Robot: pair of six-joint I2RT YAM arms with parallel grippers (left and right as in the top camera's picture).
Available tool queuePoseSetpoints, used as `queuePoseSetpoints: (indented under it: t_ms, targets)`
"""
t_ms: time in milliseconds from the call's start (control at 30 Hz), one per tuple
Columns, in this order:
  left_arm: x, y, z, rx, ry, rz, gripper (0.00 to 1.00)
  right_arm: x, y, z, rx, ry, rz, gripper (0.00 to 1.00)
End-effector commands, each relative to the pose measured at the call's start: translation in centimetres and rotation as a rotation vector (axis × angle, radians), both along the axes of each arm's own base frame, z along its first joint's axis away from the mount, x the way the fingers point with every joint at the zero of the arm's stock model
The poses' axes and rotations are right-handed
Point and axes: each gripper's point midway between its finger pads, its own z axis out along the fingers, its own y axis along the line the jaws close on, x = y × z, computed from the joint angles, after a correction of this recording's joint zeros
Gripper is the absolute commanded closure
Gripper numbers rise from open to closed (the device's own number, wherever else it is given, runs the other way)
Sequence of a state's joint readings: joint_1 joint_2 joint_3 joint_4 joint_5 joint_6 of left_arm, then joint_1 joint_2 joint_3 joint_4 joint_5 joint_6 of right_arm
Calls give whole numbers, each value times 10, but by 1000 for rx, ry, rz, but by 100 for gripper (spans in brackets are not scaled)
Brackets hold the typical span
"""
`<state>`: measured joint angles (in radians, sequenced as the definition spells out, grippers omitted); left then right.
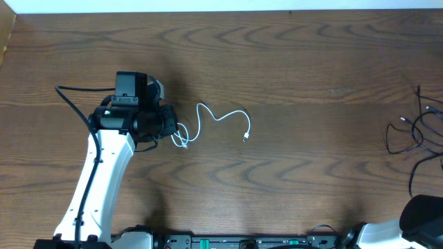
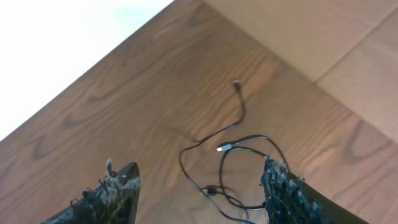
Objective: Untangle cables
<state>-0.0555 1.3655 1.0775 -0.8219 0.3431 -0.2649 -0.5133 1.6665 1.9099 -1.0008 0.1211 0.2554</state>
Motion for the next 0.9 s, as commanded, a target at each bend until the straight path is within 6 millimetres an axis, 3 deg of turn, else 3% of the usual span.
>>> queuePoseSetpoints:
  t_ms: [0,100,333,433,633,800,867]
  targets:
    - [2,-3,7,-9,-22,-15,93,9,13,-4,68,-26,69,39]
    - [4,-3,7,-10,-28,-16,92,9,26,-10,124,-18,114,37]
    - [6,-3,8,-10,-39,-15,92,-21,44,-45,233,144,105,39]
    - [6,-3,8,-11,-39,-16,93,-25,52,-63,284,181,119,38]
    - [7,-12,12,-57,-47,-35,93,-27,98,-109,497,235,239,29]
    - [12,-55,33,-232,-119,-162,93,-30,163,-143,656,279,494,26]
    - [7,-102,60,-382,-220,-365,93,-37,206,-159,706,314,692,23]
